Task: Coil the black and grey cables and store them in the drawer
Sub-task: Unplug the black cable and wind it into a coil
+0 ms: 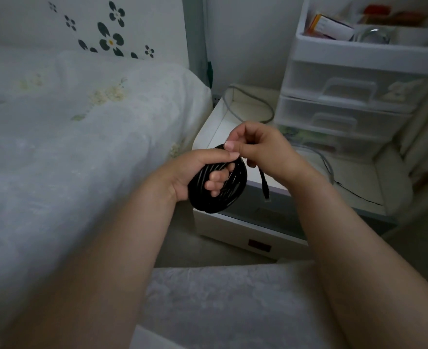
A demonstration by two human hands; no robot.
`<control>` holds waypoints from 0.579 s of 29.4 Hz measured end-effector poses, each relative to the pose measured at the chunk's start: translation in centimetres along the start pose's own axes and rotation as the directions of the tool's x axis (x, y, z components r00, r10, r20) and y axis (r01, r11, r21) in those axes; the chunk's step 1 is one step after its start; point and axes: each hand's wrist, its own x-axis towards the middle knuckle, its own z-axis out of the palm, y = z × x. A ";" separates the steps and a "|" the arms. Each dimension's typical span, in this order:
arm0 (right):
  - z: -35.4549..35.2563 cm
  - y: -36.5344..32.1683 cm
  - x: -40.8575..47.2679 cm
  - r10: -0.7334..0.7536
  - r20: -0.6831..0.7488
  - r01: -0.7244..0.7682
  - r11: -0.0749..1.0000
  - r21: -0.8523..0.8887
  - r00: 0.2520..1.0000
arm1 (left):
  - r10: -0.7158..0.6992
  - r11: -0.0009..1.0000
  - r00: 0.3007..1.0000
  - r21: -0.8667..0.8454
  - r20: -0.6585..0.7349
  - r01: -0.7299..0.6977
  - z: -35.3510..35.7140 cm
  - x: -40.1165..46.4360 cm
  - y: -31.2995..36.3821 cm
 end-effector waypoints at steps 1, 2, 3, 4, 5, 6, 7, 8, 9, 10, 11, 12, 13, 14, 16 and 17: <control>-0.1 0.1 0.0 0.008 -0.005 -0.008 1.000 0.008 1.000 | 0.013 0.999 1.000 -0.039 0.020 -0.012 0.0 0.0 0.0; -0.2 0.2 0.0 0.020 -0.020 -0.020 1.000 -0.001 1.000 | 0.028 0.997 0.999 -0.079 0.039 -0.025 0.1 -0.1 0.1; -0.2 0.2 0.0 0.030 -0.041 -0.030 1.000 -0.005 0.999 | 0.047 0.992 0.997 -0.118 0.056 -0.040 0.1 -0.2 0.1; -0.2 0.2 -0.1 0.039 -0.059 -0.039 0.999 -0.003 0.998 | 0.071 0.986 0.995 -0.157 0.069 -0.059 0.2 -0.2 0.2; -0.1 0.1 -0.2 0.053 -0.065 -0.053 0.999 -0.004 0.997 | 0.099 0.977 0.992 -0.195 0.082 -0.081 0.3 -0.3 0.2; 0.0 0.1 -0.2 0.082 -0.049 -0.083 0.997 -0.008 0.995 | 0.126 0.968 0.988 -0.228 0.091 -0.102 0.3 -0.3 0.3; 0.2 0.1 -0.3 0.114 -0.015 -0.114 0.993 -0.014 0.993 | 0.149 0.960 0.984 -0.251 0.097 -0.121 0.4 -0.3 0.4; 0.5 0.1 -0.4 0.136 0.022 -0.136 0.991 0.004 0.990 | 0.166 0.955 0.981 -0.264 0.096 -0.136 0.5 -0.4 0.4; 0.8 0.1 -0.5 0.151 0.053 -0.154 0.987 0.053 0.987 | 0.178 0.952 0.980 -0.269 0.091 -0.148 0.5 -0.4 0.4; 1.0 0.1 -0.5 0.172 0.074 -0.180 0.975 0.129 0.982 | 0.188 0.949 0.978 -0.272 0.089 -0.158 0.6 -0.4 0.4; 1.2 0.2 -0.5 0.200 0.087 -0.214 0.954 0.209 0.976 | 0.198 0.947 0.976 -0.275 0.089 -0.167 0.6 -0.4 0.3; 1.2 0.2 -0.5 0.227 0.103 -0.247 0.928 0.278 0.968 | 0.210 0.944 0.973 -0.279 0.092 -0.178 0.6 -0.4 0.2; 1.2 0.1 -0.5 0.242 0.129 -0.271 0.911 0.311 0.962 | 0.227 0.939 0.969 -0.285 0.098 -0.191 0.6 -0.4 0.2; 1.1 0.0 -0.6 0.245 0.156 -0.284 0.900 0.330 0.957 | 0.247 0.934 0.962 -0.294 0.113 -0.205 0.6 -0.4 0.2; 1.0 0.1 -0.7 0.241 0.193 -0.298 0.883 0.364 0.951 | 0.278 0.923 0.950 -0.313 0.142 -0.224 0.6 -0.3 0.2; 0.9 0.3 -0.7 0.247 0.193 -0.304 0.879 0.366 0.950 | 0.282 0.923 0.950 -0.308 0.138 -0.229 0.6 -0.2 0.2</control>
